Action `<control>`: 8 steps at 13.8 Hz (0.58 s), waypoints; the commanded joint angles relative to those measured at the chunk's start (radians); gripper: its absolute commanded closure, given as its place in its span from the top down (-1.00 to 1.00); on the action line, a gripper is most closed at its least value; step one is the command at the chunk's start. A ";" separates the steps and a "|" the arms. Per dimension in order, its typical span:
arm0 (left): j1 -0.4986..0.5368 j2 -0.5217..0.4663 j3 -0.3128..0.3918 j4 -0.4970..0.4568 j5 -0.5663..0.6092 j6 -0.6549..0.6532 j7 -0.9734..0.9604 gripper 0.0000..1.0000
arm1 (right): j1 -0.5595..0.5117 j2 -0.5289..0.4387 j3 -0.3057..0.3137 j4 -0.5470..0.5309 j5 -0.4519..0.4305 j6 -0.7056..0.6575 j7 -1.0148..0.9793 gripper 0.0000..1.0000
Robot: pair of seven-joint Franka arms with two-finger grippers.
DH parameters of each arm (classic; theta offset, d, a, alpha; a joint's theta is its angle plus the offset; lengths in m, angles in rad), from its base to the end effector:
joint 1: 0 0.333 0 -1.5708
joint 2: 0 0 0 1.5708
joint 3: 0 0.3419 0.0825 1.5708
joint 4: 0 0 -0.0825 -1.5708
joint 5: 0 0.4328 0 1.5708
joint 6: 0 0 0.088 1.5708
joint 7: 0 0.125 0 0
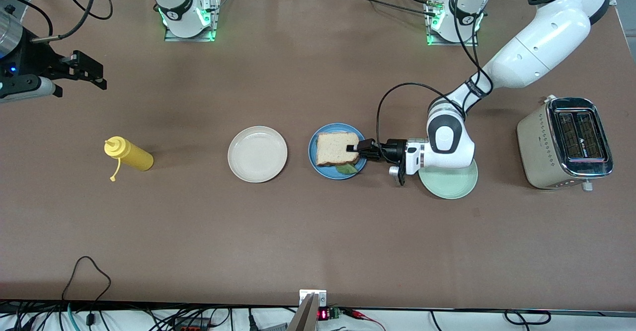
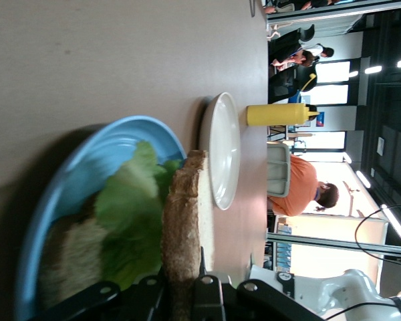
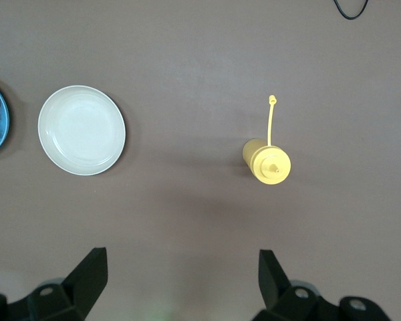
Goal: Make sandwich in blue plate with both arms
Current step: 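Lower the bread onto the lettuce and open the left gripper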
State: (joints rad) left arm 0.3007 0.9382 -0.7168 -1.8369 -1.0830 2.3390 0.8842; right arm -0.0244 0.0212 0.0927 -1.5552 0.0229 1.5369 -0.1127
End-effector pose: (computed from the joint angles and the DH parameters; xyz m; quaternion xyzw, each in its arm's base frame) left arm 0.6042 -0.2888 0.0942 0.8095 -0.0587 -0.0344 0.5832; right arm 0.6044 0.0437 0.6249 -0.9956 -0.0905 0.0194 0.0129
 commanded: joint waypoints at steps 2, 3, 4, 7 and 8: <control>-0.018 -0.024 0.036 0.004 -0.021 0.002 0.032 0.99 | -0.009 0.016 0.016 0.032 -0.006 -0.004 -0.004 1.00; -0.018 -0.050 0.037 -0.001 -0.020 0.000 0.021 1.00 | -0.012 0.017 0.016 0.032 0.000 -0.001 -0.001 1.00; -0.018 -0.073 0.037 -0.007 -0.020 0.000 0.019 1.00 | -0.012 0.017 0.018 0.032 -0.003 -0.001 0.008 1.00; -0.018 -0.139 0.045 -0.038 -0.017 0.000 0.018 1.00 | -0.015 0.013 0.018 0.040 -0.012 -0.006 0.037 1.00; -0.020 -0.154 0.046 -0.051 -0.015 0.000 0.018 1.00 | -0.017 0.014 0.016 0.040 -0.012 -0.008 0.082 1.00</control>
State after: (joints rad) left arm 0.2958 0.8644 -0.6927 -1.8360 -1.0830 2.3390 0.8922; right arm -0.0252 0.0279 0.0949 -1.5380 0.0226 1.5384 -0.0889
